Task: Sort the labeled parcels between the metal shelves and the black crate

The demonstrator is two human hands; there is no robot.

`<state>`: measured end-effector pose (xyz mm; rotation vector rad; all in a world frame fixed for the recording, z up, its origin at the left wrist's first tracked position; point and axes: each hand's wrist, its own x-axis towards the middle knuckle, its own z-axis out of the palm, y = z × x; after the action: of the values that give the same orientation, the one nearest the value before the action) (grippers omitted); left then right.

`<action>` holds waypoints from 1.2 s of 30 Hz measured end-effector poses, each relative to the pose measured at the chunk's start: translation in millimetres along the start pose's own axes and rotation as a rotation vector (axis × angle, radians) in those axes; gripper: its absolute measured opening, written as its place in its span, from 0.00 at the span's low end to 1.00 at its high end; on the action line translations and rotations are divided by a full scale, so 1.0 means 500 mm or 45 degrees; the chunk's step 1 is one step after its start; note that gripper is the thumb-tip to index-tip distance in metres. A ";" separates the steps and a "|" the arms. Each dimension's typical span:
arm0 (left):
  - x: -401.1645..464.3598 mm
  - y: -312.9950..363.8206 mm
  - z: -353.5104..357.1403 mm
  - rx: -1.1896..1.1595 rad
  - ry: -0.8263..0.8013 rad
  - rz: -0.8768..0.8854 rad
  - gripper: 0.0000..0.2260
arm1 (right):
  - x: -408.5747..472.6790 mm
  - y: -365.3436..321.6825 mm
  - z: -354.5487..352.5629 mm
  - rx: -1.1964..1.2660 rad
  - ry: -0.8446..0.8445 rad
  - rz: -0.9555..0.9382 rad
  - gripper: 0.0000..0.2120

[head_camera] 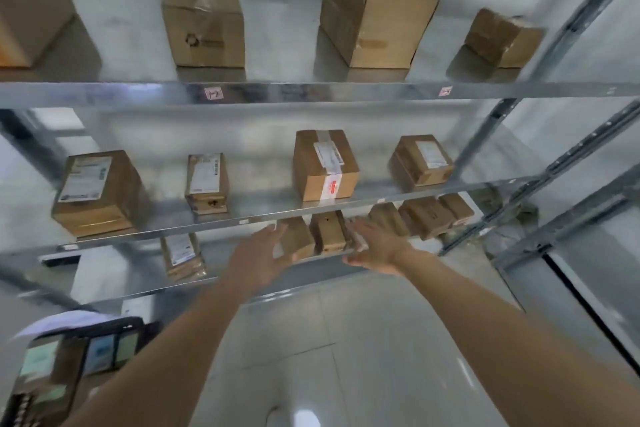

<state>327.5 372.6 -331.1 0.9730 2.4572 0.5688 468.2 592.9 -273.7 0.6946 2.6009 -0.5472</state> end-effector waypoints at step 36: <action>0.659 -0.320 0.693 -0.417 0.179 -0.432 0.31 | 0.891 0.262 0.532 0.343 -0.099 -0.336 0.34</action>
<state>208.8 573.9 -777.9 0.3895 2.4658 0.9055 252.9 746.5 -739.1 0.3985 2.5868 -0.9985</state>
